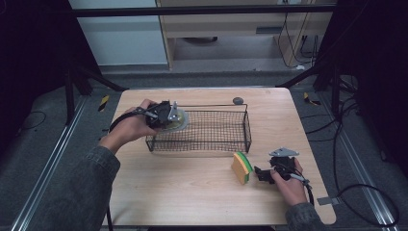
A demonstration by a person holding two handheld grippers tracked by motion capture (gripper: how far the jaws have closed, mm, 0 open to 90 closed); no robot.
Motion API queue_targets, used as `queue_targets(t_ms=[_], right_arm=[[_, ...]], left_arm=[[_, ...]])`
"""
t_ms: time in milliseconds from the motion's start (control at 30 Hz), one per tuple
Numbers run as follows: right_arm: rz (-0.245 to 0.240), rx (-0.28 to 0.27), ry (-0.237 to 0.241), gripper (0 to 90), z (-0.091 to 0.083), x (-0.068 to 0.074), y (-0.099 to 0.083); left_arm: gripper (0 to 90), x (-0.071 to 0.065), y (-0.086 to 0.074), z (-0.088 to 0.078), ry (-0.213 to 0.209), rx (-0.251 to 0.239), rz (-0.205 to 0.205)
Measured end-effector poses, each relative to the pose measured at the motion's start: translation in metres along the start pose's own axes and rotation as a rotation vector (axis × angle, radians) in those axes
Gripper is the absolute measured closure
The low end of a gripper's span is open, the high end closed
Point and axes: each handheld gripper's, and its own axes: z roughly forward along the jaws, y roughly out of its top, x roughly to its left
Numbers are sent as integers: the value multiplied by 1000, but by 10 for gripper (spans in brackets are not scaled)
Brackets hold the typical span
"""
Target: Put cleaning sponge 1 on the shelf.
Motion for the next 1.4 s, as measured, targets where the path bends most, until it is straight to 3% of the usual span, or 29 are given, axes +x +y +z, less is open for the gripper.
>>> queue_targets(t_ms=[500, 800, 1400], right_arm=[[-1, 0, 0, 7, 0, 0, 0], [-1, 0, 0, 7, 0, 0, 0], [0, 0, 0, 7, 0, 0, 0]], left_arm=[[707, -5, -6, 14, -40, 26, 14], [707, -10, -16, 29, -77, 28, -28], [706, -14, -21, 54, -127, 49, -55]])
